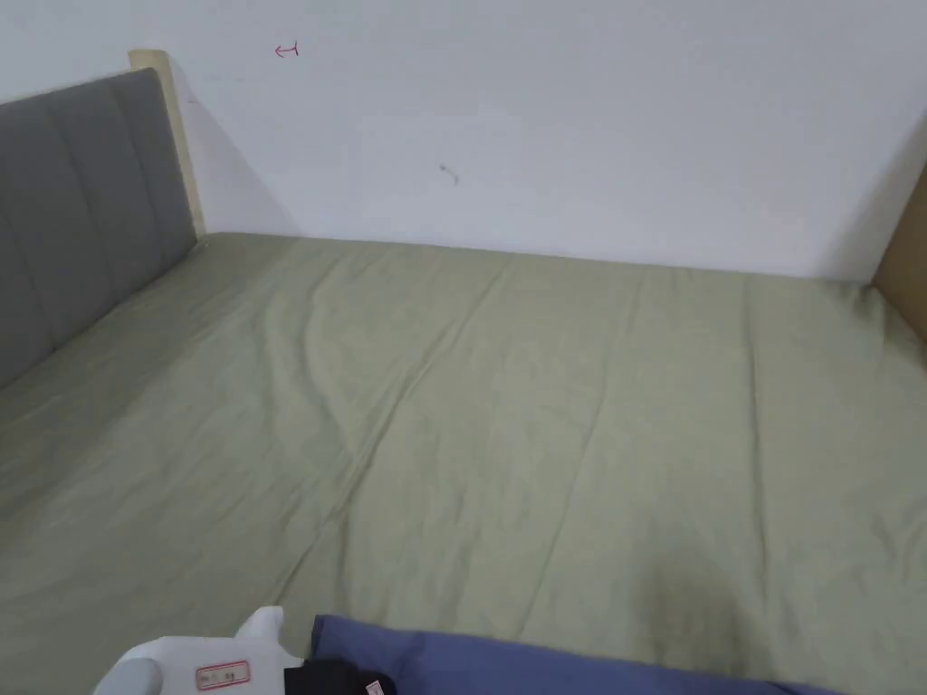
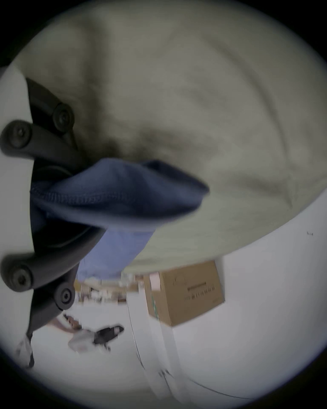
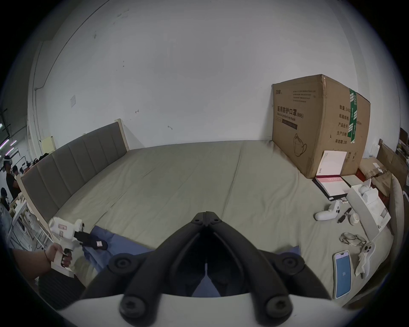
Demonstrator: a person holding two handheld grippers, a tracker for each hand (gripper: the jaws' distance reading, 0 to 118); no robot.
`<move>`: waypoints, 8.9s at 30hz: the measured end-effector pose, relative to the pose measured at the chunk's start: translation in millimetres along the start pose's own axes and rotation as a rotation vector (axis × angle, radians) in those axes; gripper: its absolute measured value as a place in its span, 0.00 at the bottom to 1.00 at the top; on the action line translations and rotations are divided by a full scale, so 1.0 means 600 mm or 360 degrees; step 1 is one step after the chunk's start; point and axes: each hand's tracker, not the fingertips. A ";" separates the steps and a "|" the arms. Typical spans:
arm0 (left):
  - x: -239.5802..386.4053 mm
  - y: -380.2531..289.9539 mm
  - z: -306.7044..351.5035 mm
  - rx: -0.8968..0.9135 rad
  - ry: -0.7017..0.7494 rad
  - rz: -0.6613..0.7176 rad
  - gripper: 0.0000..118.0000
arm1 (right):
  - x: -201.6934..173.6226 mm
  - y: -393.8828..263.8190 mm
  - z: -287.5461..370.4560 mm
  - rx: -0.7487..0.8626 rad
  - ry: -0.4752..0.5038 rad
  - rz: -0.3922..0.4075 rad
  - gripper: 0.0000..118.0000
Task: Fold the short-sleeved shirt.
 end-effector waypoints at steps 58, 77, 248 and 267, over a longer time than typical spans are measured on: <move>0.360 -0.182 -0.174 -0.0570 -0.0212 -0.0575 0.00 | 0.123 -0.057 0.057 -0.0066 0.0024 -0.0208 0.00; 0.007 -0.026 0.001 -0.0168 -0.0470 0.0221 1.00 | 0.066 -0.049 0.050 -0.0118 0.0095 -0.0124 0.00; 0.050 -0.018 -0.227 -0.0549 -0.1144 0.0400 0.94 | 0.011 -0.229 -0.226 -0.1053 0.0584 -0.0683 0.00; 0.068 0.101 0.063 -0.0207 -0.0233 -0.0131 0.16 | 0.007 -0.122 -0.101 -0.0795 0.0582 -0.0589 0.00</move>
